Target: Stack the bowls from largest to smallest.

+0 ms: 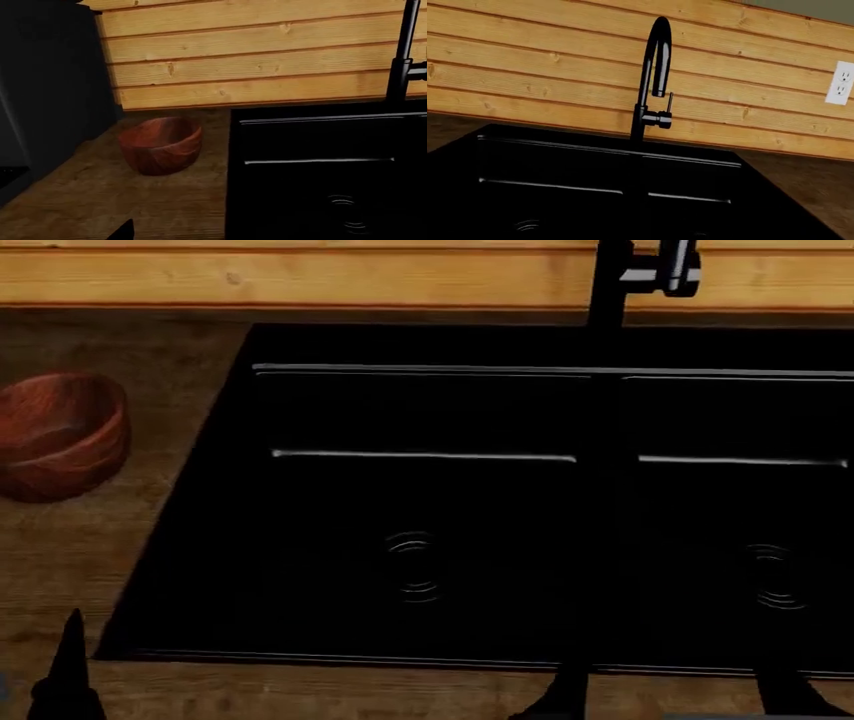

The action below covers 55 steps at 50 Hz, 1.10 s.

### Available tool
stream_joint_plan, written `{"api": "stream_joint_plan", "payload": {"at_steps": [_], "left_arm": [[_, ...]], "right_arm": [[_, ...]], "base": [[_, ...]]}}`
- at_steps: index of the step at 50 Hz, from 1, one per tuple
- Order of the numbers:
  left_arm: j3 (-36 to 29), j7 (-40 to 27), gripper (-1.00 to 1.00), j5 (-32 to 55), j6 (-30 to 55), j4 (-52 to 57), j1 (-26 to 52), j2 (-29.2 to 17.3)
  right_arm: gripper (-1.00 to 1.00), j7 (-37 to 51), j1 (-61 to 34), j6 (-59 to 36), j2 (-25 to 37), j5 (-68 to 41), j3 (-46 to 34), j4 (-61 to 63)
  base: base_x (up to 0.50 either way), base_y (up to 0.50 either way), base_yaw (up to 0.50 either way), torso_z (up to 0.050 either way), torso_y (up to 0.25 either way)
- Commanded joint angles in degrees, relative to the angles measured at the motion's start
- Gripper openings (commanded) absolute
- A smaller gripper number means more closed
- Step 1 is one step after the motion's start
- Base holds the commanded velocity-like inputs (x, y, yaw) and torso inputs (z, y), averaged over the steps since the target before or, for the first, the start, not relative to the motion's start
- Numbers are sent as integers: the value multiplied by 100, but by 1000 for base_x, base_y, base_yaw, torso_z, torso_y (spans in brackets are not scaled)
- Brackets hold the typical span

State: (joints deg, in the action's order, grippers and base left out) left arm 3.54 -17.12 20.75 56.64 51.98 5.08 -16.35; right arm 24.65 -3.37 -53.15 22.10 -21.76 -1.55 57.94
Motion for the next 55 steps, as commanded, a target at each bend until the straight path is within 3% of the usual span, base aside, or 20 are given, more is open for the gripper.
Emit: {"api": "stream_joint_plan", "payload": {"at_steps": [1, 20, 24, 27, 34, 39, 46, 51, 54, 55], "left_arm": [[232, 119, 100, 36, 65, 207, 16, 57], [121, -76, 100, 322, 763, 680, 302, -75], [347, -904, 100, 1617, 1606, 793, 1121, -359], [588, -1024, 100, 2190, 3079, 458, 2541, -185], [-66, -1877, 100, 3601, 3294, -1299, 4037, -802], [-1261, -1239, 100, 3294, 2916, -2180, 4678, -1193], [-1722, -568, 100, 3163, 2605, -3375, 5268, -1188], [-2610, -5, 100, 2663, 2338, -4492, 5891, -1268], [-2465, 25, 100, 2851, 2671, -4891, 6013, -1151], [-2762, 227, 100, 2776, 2591, -4922, 6106, -1230]], "right_arm": [[100, 19, -34, 8, 9, -25, 75, 103], [100, 163, -5, 83, 33, -348, 231, 73], [100, 216, -70, -72, 25, -583, 402, 118], [100, 227, -31, -84, 76, -714, 475, 148], [100, 453, -49, -124, 225, -1146, 676, 184], [100, 677, -88, -54, 379, -1487, 753, 153], [100, 838, -105, -10, 536, -1841, 1032, 118], [100, 879, -64, 87, 576, -1903, 1039, 63], [100, 953, -85, 54, 609, -2021, 1079, 109], [100, 978, -97, 52, 614, -2069, 1101, 112]], "base": [[484, 317, 0, 0, 0], [361, 273, 0, 0, 2], [0, 0, 0, 0, 0], [0, 0, 0, 0, 0], [0, 0, 0, 0, 0], [0, 0, 0, 0, 0], [0, 0, 0, 0, 0], [0, 0, 0, 0, 0], [0, 0, 0, 0, 0], [0, 0, 0, 0, 0]]}}
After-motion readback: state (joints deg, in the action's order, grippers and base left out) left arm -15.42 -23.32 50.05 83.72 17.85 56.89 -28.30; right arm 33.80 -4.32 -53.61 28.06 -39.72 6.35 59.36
